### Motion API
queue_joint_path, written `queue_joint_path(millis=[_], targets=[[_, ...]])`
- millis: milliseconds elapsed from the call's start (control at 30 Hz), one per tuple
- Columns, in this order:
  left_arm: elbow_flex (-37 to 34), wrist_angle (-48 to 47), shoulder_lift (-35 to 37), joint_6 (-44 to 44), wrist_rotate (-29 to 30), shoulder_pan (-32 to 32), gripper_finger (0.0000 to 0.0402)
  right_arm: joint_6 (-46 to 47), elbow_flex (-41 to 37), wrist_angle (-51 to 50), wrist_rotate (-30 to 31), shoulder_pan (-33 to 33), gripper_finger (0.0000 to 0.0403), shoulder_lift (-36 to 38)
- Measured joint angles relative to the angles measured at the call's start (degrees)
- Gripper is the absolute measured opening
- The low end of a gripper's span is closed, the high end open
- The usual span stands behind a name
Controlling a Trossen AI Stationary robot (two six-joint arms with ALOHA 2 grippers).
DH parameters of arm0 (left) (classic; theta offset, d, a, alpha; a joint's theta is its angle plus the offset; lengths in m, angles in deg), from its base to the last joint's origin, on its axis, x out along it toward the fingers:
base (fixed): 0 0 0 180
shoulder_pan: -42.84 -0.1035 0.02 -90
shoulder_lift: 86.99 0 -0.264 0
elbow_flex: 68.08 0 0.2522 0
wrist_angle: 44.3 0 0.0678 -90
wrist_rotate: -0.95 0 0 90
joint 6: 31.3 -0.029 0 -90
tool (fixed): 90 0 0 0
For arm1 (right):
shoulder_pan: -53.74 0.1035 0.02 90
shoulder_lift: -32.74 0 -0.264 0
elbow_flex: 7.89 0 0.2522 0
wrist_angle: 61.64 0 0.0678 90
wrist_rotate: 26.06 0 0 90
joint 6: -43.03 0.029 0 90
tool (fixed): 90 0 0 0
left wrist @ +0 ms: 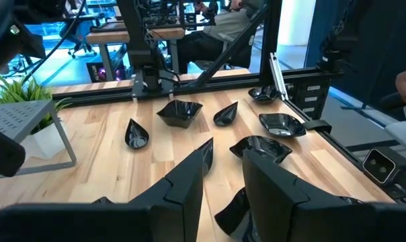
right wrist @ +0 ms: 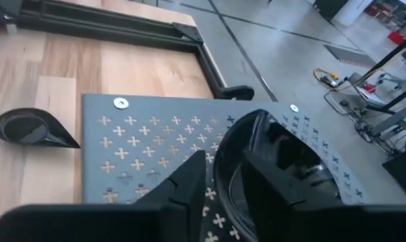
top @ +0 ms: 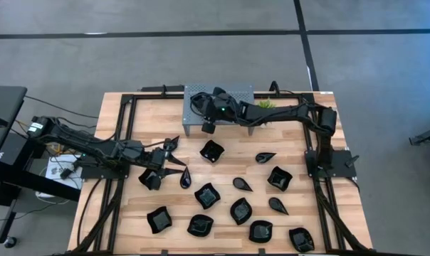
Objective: Pick & Place Mini shaped plates
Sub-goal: Put the drop-shaped plate on the shelf
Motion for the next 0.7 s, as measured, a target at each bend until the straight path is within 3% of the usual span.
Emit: queue_joint_path(millis=[233, 467, 633, 700], targets=[[0.02, 0.00, 0.00, 0.03, 0.00, -0.01, 0.0108, 0.09, -0.02, -0.63, 0.46, 3.32, 0.0140, 3.99], [0.02, -0.56, -0.09, 0.26, 0.00, -0.02, 0.0108, 0.07, -0.02, -10.99, 1.16, 11.68, 0.0159, 15.55], [0.02, -6.07, -0.28, 1.66, -0.02, 0.00, 0.0108, 0.86, -0.02, -24.35, 11.05, 20.89, 0.0157, 26.17], [-0.12, -8.16, -1.17, 5.96, -0.01, 0.00, 0.0108, 5.46, -0.02, -30.59, 14.44, 24.43, 0.0152, 29.59]])
